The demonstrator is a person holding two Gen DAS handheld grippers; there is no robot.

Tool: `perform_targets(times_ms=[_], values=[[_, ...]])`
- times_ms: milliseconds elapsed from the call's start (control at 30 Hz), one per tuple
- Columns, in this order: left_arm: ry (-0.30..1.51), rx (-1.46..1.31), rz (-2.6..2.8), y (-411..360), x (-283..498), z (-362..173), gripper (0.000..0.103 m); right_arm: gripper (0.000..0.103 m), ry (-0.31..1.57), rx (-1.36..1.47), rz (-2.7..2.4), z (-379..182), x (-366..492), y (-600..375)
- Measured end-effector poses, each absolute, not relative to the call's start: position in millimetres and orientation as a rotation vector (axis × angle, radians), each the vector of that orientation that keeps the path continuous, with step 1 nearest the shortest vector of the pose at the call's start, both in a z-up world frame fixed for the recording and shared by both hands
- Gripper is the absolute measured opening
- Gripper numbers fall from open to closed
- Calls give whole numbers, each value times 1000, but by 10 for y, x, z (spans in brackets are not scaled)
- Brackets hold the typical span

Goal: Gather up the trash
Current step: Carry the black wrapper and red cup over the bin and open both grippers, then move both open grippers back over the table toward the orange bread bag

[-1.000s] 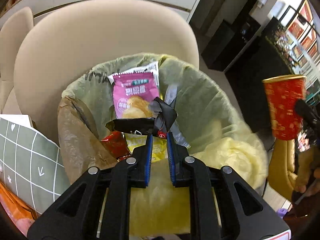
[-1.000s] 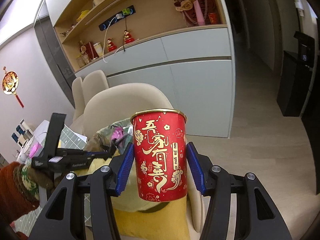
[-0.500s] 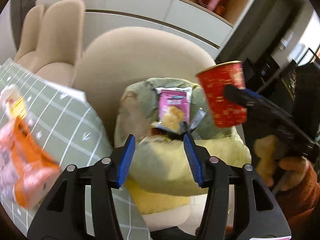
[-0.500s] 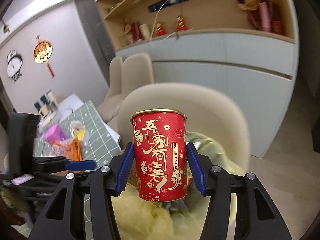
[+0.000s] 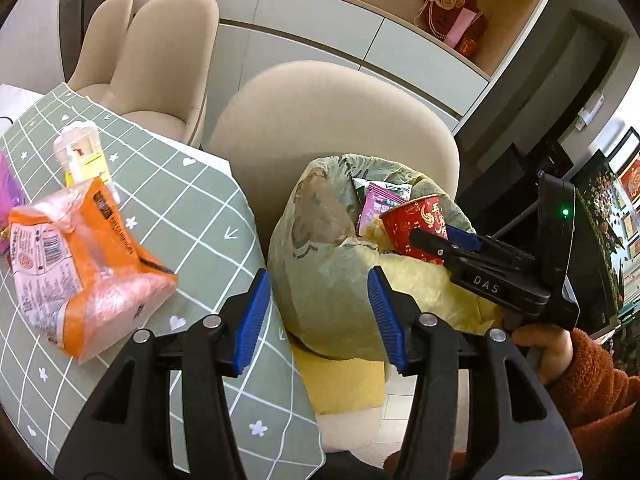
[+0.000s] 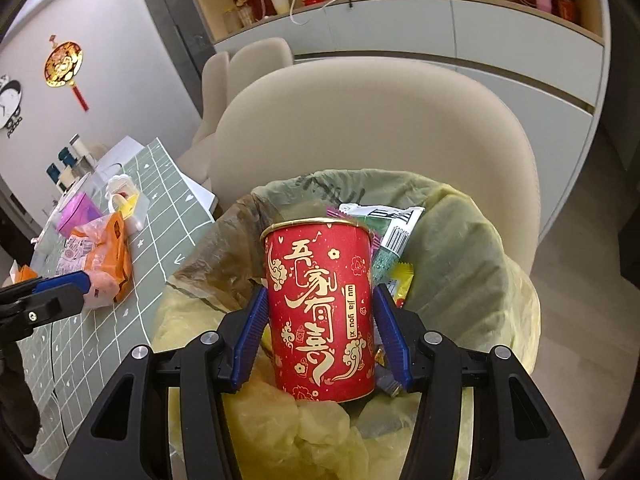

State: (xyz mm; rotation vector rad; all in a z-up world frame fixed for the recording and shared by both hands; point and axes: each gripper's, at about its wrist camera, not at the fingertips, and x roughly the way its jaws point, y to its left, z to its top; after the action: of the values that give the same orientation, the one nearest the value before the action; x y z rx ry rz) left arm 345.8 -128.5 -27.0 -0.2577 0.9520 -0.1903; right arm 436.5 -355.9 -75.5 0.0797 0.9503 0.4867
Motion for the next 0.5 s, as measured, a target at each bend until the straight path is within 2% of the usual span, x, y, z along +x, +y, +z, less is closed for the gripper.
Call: perform_targets(times_ms=[500], values=[[855,-233,-150,-668,2732,-126,52,56,767,55,310,-152,3684,-3384]])
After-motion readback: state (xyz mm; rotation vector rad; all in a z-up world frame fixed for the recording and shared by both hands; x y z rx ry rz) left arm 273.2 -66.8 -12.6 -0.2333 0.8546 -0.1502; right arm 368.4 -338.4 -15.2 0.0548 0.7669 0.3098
